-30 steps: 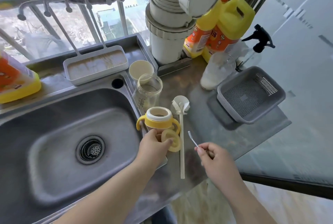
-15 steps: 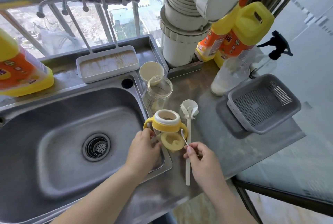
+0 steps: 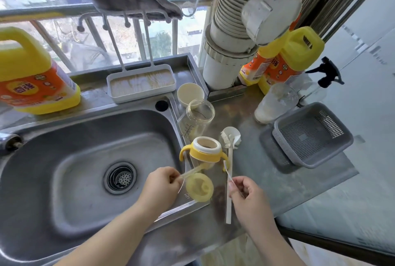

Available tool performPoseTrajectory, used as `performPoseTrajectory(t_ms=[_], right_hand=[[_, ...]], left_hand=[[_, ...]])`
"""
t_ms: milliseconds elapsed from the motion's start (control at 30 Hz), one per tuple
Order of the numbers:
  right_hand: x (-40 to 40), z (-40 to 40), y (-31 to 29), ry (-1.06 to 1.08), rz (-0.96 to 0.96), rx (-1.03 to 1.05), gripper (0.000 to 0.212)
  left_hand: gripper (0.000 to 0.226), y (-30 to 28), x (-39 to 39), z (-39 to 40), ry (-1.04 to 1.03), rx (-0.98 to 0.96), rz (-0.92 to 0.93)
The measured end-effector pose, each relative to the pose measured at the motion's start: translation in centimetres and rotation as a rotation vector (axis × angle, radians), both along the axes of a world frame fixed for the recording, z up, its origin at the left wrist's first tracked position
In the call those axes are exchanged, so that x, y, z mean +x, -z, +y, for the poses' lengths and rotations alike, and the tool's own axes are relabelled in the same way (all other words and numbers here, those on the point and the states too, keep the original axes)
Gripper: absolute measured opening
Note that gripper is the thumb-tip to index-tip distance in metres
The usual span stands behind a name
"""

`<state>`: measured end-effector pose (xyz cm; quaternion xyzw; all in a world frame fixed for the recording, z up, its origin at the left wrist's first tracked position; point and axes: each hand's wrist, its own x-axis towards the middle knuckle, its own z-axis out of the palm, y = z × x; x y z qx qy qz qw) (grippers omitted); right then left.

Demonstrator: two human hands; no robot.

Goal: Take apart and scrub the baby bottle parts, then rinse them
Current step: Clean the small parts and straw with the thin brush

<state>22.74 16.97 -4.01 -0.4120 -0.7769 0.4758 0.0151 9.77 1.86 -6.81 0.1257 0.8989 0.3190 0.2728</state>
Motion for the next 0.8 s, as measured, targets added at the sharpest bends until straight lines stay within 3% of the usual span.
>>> performPoseTrajectory(t_ms=[200,367,500,633,800], right_hand=[[-1.9,-2.1,-0.6,-0.099,-0.064,0.099,0.014],[-4.0,-3.7,1.3,-0.135,-0.321,0.201,0.044],[-4.1,-3.3,1.7,-0.13,-0.28,0.216,0.016],[-3.4,-1.6,1.6,-0.082,-0.154,0.248,0.021],[-3.2,-0.6,2.1,-0.102,-0.162,0.206,0.015]], left_hand=[[0.016,-1.0,-0.4,-1.3,-0.036,0.025,-0.057],[0.023,-0.4,0.1,-1.9,-0.064,0.055,-0.157],[0.019,-0.5,-0.3,-2.7,-0.107,0.104,-0.183],[0.022,-0.3,-1.6,-4.7,-0.158,0.164,-0.208],[0.018,-0.1,-2.5,-5.6,-0.079,0.225,-0.263]])
